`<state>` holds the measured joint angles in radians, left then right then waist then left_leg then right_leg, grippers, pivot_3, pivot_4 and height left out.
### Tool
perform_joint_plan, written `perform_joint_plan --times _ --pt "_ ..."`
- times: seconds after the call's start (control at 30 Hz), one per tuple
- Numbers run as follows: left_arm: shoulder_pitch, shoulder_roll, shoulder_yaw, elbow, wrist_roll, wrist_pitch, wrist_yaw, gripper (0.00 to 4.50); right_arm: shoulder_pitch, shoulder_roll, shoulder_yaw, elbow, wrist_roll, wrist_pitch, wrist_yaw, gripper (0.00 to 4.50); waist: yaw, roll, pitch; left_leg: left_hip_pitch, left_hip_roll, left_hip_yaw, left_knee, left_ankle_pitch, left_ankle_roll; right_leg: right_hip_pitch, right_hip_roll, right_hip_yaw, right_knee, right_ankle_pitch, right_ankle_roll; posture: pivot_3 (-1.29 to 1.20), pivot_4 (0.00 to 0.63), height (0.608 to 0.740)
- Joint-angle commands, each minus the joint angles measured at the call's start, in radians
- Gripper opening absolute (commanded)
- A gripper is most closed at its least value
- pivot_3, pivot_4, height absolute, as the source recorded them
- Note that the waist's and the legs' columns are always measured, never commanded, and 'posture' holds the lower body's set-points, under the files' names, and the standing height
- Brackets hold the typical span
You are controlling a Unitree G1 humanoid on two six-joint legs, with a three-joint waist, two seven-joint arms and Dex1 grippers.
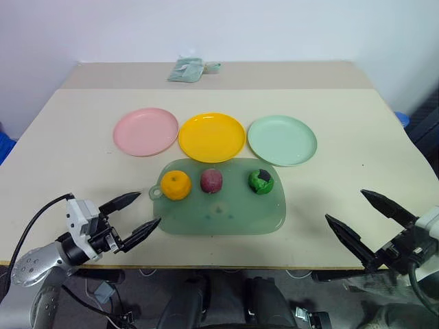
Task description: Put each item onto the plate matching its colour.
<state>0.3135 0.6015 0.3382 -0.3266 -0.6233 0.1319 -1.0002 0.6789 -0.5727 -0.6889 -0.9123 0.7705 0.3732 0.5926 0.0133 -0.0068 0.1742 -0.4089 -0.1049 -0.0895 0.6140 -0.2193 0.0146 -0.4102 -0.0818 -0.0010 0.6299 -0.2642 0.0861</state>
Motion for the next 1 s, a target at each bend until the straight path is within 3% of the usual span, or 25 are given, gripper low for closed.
perform_joint_plan --times 0.03,0.43,0.73,1.0 --pt "0.007 0.014 0.018 -0.043 -0.023 0.013 -0.003 4.50 0.001 -0.012 -0.027 0.003 0.019 -0.009 0.019 4.48 0.000 0.000 0.000 0.000 0.001 0.002 0.000 0.000 0.000 0.000 0.000 0.000 0.000 0.000 0.000 0.00 0.150 0.740" --pt "-0.056 -0.009 -0.005 -0.087 -0.008 0.074 0.124 4.50 -0.074 -0.028 0.046 -0.014 0.005 0.024 -0.013 4.48 0.000 0.000 0.000 0.000 0.005 0.007 0.000 0.000 0.000 0.000 0.000 0.000 0.000 0.000 -0.001 0.00 0.150 0.740" --pt "-0.273 -0.039 -0.030 0.012 0.005 0.194 0.290 4.50 -0.359 -0.105 0.272 0.059 -0.019 0.091 -0.041 4.48 0.000 -0.001 0.000 0.000 0.006 0.008 0.002 0.000 0.000 0.001 0.000 -0.003 0.000 0.003 -0.002 0.00 0.150 0.740" --pt "-0.270 -0.122 -0.136 0.047 0.136 0.127 0.349 4.50 -0.529 -0.180 0.433 0.121 0.006 0.123 0.101 4.48 0.002 -0.002 0.000 0.000 0.006 0.009 0.002 0.001 0.003 0.000 0.000 -0.003 -0.001 0.004 -0.001 0.00 0.150 0.740"
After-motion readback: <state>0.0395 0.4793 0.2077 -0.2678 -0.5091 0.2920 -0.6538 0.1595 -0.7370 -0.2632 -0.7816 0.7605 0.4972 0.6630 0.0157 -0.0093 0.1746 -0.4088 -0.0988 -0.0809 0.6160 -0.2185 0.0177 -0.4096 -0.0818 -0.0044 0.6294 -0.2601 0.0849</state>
